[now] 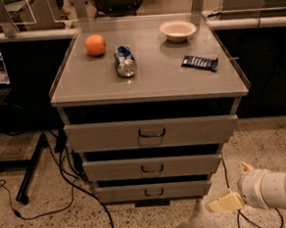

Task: Open bottom drawer

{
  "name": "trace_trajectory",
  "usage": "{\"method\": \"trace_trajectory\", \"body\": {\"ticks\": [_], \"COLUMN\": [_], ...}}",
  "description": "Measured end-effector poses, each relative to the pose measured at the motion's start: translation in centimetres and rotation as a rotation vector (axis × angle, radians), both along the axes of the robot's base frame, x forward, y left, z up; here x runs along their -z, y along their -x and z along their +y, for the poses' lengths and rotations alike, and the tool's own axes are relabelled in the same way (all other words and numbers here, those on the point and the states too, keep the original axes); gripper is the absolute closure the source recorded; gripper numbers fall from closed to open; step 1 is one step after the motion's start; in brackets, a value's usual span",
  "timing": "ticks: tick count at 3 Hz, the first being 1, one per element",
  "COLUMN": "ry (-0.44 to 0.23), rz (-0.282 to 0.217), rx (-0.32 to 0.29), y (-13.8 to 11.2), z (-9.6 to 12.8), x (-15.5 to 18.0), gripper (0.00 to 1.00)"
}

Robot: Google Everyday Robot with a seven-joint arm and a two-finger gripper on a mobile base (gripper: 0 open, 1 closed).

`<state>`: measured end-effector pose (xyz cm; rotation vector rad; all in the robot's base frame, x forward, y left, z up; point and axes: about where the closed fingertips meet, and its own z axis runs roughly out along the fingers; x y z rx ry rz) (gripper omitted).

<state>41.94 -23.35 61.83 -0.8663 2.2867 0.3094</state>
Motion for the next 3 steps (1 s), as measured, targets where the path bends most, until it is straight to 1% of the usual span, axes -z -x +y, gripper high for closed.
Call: {"method": "trace_trajectory", "body": {"ticks": [1, 2, 3], "ry": [-0.123, -0.133, -0.142], "rz": [0.034, 0.019, -0.051], "rx": [-0.056, -0.073, -0.046], "y": [-1.1, -0.4, 0.3], "z": [0.4, 1.1, 0.8], "x": [4.4, 4.6, 7.2], "gripper": [0.0, 0.0, 0.0]}}
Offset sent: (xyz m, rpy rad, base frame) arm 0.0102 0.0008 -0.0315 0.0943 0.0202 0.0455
